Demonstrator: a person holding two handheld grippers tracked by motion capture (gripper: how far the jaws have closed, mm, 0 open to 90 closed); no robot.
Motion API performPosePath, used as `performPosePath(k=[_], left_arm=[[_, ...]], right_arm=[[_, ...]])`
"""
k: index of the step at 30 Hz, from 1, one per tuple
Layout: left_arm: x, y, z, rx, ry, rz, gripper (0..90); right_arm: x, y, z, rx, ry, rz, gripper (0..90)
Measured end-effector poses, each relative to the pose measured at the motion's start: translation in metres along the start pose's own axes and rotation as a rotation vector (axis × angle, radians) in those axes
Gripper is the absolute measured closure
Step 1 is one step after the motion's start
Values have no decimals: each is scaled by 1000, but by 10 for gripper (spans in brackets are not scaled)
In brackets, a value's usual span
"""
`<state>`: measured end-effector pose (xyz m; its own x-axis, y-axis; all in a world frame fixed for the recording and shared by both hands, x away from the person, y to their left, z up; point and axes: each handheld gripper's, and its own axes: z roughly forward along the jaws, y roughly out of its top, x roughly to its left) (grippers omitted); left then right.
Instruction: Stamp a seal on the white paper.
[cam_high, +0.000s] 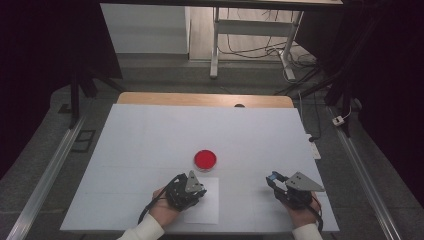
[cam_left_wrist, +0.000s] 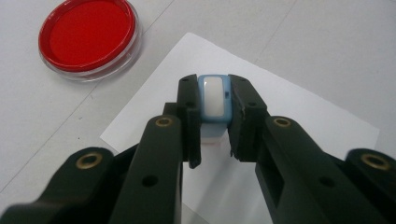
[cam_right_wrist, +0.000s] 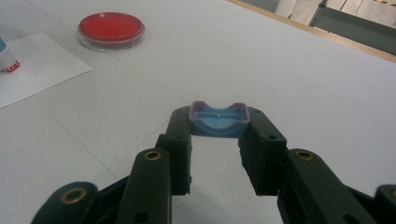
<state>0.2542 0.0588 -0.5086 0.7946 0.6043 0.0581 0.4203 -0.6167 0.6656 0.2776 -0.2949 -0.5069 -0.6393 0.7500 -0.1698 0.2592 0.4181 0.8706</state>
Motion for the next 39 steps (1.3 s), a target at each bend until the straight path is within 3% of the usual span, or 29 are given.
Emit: performPosePath(k=[3, 8, 12, 27, 39], left_arm=[[1, 2, 0, 10, -4, -7, 761], [-4, 7, 1, 51, 26, 36, 761], [-1, 7, 1, 44, 7, 1, 761], [1, 10, 1, 69, -10, -15, 760], [2, 7, 1, 53, -13, -30, 761]], right_arm=[[0, 0, 1, -3, 3, 1, 646], [0, 0, 0, 3, -1, -4, 646], [1, 0, 0, 2, -1, -4, 646], [0, 0, -1, 0, -4, 0, 646], [1, 1, -2, -5, -3, -3, 646]])
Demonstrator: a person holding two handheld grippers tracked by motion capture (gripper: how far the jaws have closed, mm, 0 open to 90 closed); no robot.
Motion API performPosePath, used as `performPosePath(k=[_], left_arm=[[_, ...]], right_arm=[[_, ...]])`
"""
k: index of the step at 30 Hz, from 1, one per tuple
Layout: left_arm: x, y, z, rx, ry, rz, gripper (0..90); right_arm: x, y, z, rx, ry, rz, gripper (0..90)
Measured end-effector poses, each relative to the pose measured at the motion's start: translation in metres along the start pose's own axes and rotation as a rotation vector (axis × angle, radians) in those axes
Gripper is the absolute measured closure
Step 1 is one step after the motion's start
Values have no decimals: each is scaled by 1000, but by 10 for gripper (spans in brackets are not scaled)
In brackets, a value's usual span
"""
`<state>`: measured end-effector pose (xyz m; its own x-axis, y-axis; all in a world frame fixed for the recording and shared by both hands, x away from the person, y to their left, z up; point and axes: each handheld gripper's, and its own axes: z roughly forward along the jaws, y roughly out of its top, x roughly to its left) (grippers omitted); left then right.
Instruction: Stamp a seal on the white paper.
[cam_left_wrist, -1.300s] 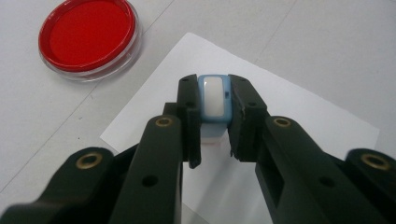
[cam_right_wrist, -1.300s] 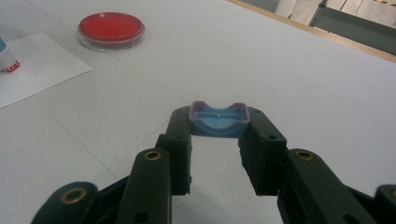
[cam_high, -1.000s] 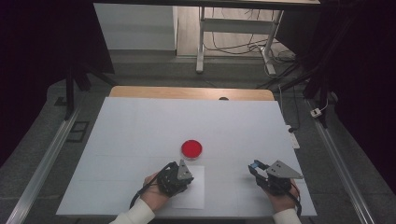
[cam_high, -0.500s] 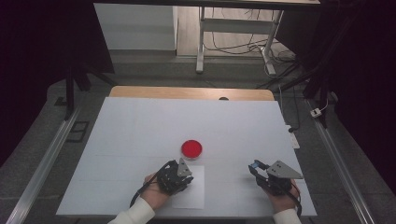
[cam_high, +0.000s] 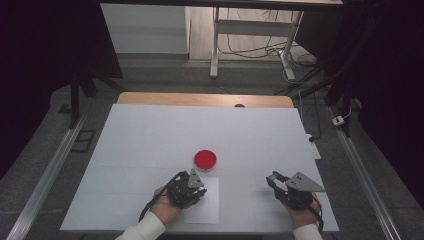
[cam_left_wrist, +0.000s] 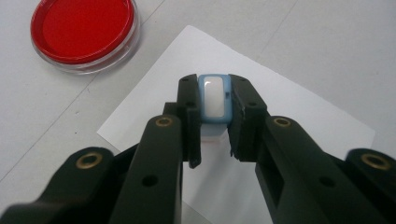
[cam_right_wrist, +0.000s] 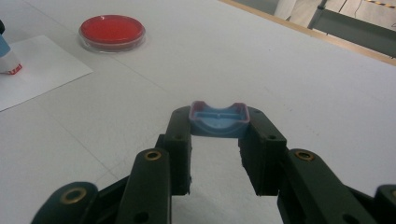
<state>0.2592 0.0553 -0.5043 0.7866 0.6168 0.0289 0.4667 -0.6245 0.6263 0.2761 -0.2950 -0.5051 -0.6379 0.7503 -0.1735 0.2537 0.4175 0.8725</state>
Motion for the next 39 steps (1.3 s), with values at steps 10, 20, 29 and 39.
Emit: performPosePath(k=[10, 20, 29, 39], left_arm=[[8, -2, -2, -32, -43, -41, 757], [18, 0, -26, -171, -40, -67, 756], [25, 2, -40, -238, -54, -89, 755], [32, -1, -55, -308, -74, -119, 754]], right_arm=[[0, 0, -1, -7, 2, -1, 646], [-1, 1, -1, -6, -4, 0, 646], [-1, 0, -1, -9, 2, -1, 646], [0, 1, 0, -5, 4, -1, 646]])
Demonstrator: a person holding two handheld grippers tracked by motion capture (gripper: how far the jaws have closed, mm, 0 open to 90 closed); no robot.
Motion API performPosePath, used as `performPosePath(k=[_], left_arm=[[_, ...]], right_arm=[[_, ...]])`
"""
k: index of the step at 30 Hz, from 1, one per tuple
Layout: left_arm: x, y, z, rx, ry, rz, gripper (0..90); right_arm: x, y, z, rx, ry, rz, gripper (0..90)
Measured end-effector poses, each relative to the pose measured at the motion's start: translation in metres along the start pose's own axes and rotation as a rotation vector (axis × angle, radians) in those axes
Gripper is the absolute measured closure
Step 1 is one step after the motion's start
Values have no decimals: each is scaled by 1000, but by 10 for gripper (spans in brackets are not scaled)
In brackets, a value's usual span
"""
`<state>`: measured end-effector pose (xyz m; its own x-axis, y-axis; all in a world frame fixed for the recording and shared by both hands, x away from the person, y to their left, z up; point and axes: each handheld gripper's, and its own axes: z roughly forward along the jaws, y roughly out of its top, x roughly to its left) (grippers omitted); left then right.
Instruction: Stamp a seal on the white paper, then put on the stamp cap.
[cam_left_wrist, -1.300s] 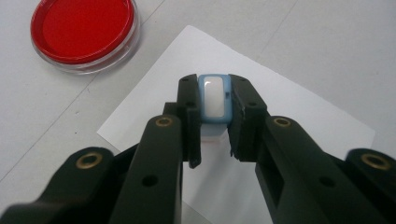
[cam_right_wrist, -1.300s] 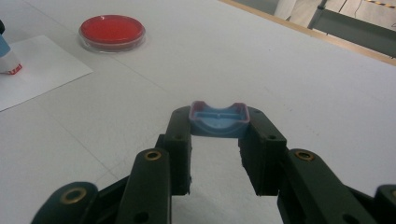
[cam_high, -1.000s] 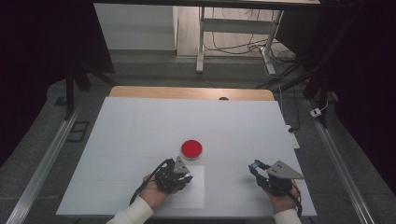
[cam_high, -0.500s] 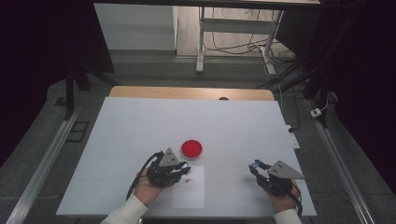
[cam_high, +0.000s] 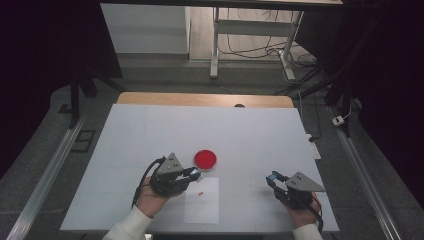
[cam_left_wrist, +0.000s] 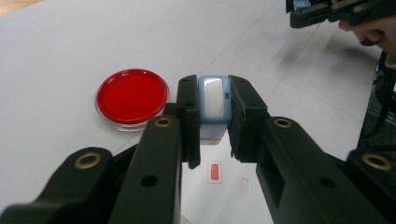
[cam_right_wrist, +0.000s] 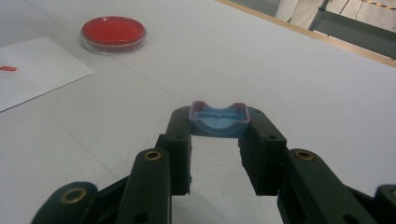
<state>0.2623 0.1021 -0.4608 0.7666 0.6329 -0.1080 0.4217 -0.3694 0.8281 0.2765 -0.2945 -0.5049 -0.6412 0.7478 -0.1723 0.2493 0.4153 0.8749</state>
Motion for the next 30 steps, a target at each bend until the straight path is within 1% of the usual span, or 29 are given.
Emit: performPosePath(k=[6, 9, 11, 14, 17, 26, 28, 30], left_arm=[[3, 0, -4, -17, -12, -15, 754], [4, 0, -4, -21, -18, -16, 754], [4, 1, -3, -21, -18, -13, 754], [4, 1, -2, -18, -20, -13, 754], [3, 1, -2, -18, -24, -12, 754], [0, 1, 3, -12, -26, -16, 754], [0, 1, 3, -13, -27, -20, 754], [-1, 0, 3, -12, -26, -22, 754]], right_arm=[[0, 0, 1, -1, 3, -5, 646], [0, 0, 1, -6, 5, -6, 646], [0, 0, -1, 2, -3, -5, 646], [0, 0, -1, -4, 1, -1, 646], [0, 0, 0, 0, -3, -5, 646], [6, 3, 2, -11, 21, -12, 646], [8, 5, 3, -15, 32, -1, 646], [10, 7, 5, -32, 65, 30, 645]])
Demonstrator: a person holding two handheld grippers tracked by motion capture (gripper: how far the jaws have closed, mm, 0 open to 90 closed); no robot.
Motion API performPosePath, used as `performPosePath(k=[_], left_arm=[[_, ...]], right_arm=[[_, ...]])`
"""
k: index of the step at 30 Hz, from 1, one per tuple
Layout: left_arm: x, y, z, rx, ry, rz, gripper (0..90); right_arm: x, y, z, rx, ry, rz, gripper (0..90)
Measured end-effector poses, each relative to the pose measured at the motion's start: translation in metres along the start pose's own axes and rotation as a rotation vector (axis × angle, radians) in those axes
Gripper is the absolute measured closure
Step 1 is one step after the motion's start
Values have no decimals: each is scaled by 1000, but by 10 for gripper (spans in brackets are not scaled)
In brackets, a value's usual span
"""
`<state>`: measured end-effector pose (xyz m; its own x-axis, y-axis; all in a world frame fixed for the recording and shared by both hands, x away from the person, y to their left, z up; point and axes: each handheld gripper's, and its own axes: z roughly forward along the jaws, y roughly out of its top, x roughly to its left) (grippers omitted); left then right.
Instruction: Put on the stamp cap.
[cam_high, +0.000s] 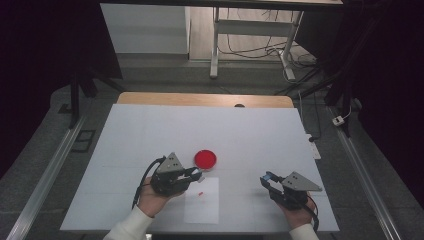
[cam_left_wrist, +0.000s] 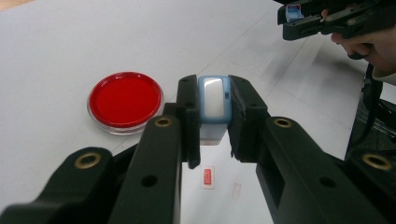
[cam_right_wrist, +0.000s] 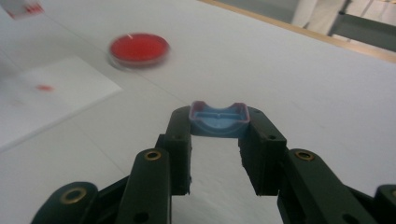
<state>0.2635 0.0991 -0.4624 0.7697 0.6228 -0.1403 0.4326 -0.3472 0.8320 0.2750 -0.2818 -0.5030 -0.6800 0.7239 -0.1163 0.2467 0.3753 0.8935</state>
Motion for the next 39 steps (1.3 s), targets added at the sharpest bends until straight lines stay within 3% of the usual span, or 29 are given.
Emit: performPosePath(k=[7, 16, 39], left_arm=[[-1, 0, 1, 2, 0, -3, 754], [-1, 0, 1, -5, -11, -7, 754], [-4, 2, 0, -20, -14, -16, 754]], right_arm=[[19, 9, 11, -19, 70, 7, 646], [38, 15, 25, -10, 118, -14, 645], [74, 24, 56, 10, 156, -58, 645]])
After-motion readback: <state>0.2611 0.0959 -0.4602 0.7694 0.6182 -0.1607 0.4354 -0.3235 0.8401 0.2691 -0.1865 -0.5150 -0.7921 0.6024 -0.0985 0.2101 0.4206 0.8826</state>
